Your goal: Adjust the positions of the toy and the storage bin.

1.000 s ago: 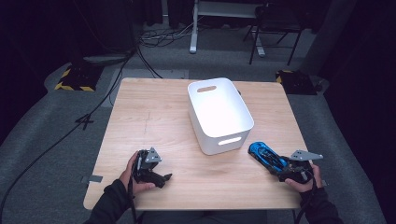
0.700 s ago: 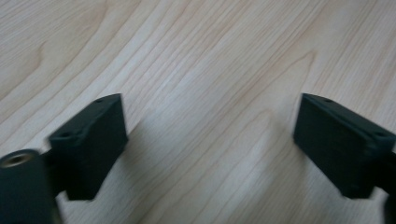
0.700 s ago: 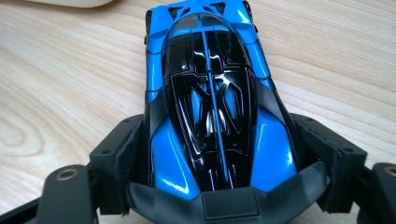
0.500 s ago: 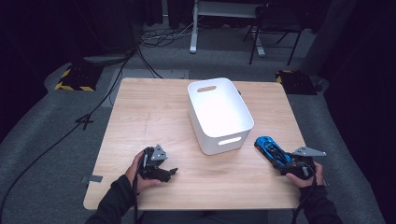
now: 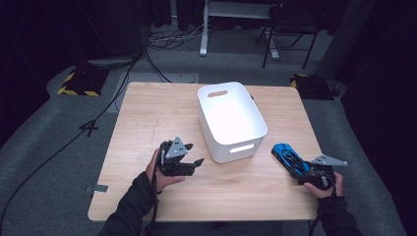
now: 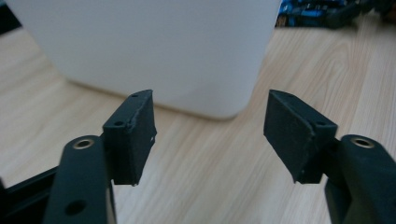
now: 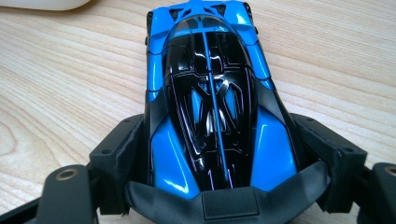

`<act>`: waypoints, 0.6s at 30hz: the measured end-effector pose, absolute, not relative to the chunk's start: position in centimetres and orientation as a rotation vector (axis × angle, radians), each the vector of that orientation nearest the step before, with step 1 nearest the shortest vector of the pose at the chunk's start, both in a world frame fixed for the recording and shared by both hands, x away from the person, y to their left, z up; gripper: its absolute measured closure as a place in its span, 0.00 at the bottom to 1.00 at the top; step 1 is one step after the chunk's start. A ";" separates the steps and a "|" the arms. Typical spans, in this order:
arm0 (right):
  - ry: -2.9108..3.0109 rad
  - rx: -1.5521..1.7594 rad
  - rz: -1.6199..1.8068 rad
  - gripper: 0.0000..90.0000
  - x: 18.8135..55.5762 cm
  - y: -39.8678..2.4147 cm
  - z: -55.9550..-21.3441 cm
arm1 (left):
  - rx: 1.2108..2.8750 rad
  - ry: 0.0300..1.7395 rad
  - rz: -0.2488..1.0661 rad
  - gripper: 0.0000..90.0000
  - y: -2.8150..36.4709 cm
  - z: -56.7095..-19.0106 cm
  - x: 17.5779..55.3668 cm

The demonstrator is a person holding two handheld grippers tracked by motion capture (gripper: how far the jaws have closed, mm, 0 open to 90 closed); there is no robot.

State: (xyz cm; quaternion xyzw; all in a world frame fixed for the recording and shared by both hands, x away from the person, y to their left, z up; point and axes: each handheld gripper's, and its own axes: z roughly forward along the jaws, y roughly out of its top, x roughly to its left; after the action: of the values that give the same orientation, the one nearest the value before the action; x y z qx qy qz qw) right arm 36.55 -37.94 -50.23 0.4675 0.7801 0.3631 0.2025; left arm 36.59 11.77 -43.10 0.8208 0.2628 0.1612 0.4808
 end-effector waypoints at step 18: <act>2.173 1.318 1.006 0.26 36.6 -37.8 -50.2 | 2.026 0.441 0.431 0.46 5.9 -39.1 38.5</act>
State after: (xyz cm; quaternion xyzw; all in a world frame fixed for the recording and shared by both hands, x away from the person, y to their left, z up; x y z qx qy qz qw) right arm 36.64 -37.82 -50.24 0.4723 0.7783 0.3606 0.2027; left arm 38.54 5.94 -39.11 0.8342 0.1814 0.1772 0.4898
